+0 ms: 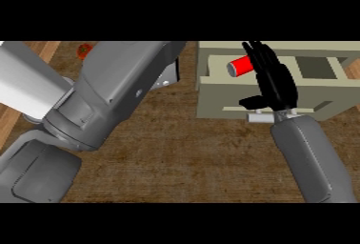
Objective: Pick up the can, place it into the drawer and close the drawer
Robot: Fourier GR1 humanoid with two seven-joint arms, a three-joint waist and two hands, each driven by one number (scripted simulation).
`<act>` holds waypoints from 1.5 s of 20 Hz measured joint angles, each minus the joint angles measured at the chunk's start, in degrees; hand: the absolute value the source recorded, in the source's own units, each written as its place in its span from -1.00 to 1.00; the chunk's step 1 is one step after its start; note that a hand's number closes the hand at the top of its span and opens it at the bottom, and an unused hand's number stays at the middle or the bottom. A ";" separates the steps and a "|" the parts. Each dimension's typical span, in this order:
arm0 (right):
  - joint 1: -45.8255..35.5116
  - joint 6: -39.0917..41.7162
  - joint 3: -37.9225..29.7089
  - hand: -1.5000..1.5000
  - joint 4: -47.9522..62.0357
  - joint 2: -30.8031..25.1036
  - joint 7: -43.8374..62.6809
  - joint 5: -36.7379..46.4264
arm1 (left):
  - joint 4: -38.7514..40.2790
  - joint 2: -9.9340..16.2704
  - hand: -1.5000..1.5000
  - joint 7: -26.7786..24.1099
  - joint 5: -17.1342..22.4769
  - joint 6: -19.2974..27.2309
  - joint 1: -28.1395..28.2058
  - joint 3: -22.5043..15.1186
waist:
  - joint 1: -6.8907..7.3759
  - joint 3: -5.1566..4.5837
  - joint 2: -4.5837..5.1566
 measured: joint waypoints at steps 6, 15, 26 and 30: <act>-8.27 -10.06 -2.82 -1.00 14.51 2.42 0.05 4.25 | -3.39 2.58 -1.00 1.71 -0.98 -1.04 2.82 -0.33 | 1.29 -0.03 -0.19; -20.92 -19.23 -7.37 -1.00 31.62 2.79 -0.75 6.46 | -9.84 5.92 -1.00 6.57 -2.17 -2.05 6.66 -1.29 | 2.90 -0.06 -0.14; -30.21 -20.58 -9.79 -1.00 43.78 1.76 -1.50 7.82 | -18.99 10.48 -1.00 10.41 -3.13 -4.02 12.62 -2.56 | 4.57 0.20 0.51; -31.47 -20.09 -11.37 -1.00 45.47 1.76 -3.94 6.40 | -22.45 11.71 -1.00 11.00 -3.15 -4.51 15.49 -2.80 | 4.63 0.31 0.72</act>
